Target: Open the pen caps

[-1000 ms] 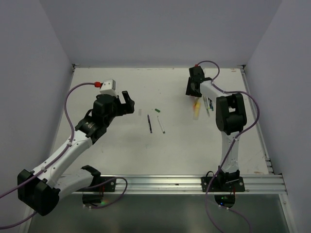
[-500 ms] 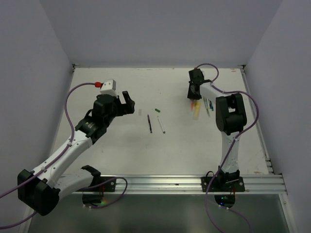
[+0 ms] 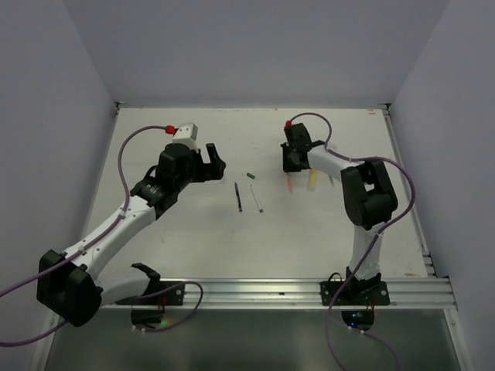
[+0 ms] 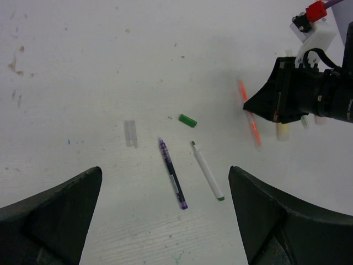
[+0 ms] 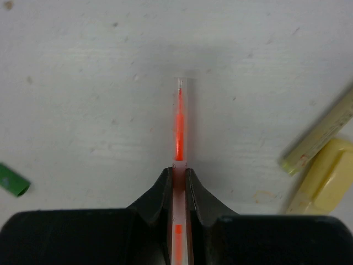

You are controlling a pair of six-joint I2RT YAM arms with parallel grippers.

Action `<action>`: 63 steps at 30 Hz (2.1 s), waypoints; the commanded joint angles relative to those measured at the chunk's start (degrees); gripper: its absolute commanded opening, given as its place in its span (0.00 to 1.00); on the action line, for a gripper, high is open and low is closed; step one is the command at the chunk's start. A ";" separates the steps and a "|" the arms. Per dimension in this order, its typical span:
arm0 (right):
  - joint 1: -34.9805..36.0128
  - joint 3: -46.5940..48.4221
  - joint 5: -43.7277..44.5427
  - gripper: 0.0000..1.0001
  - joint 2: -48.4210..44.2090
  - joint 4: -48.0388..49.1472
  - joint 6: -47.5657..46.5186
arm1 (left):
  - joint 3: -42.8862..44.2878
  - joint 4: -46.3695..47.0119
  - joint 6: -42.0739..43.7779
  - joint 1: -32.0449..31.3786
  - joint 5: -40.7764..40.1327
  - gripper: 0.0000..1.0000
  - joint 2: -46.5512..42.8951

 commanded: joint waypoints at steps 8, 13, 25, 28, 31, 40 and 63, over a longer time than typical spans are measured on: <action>11.49 -15.34 -11.94 0.00 -24.90 17.60 -1.06 | 8.32 9.34 -5.28 -0.18 13.09 0.98 7.84; 15.36 -19.22 -15.19 0.00 -30.62 22.88 0.87 | 10.34 10.67 -8.35 -0.18 16.45 0.91 11.45; 19.15 -21.51 -16.69 0.00 -33.89 27.37 3.34 | 9.73 15.50 -14.42 -0.18 17.33 0.74 14.88; 19.50 -21.69 -16.78 0.00 -34.15 27.81 3.34 | 9.37 16.38 -15.22 -0.18 17.42 0.68 15.76; 19.59 -21.60 -16.87 0.00 -34.15 27.99 3.16 | 9.99 16.74 -15.74 -0.27 17.68 0.59 16.72; 19.77 -21.51 -17.66 0.00 -33.54 29.22 3.43 | 11.13 16.91 -15.75 -0.27 17.42 0.12 18.57; 20.20 -19.22 -20.12 0.05 -27.83 28.52 3.60 | 11.40 19.81 -14.16 -0.27 17.68 0.00 15.85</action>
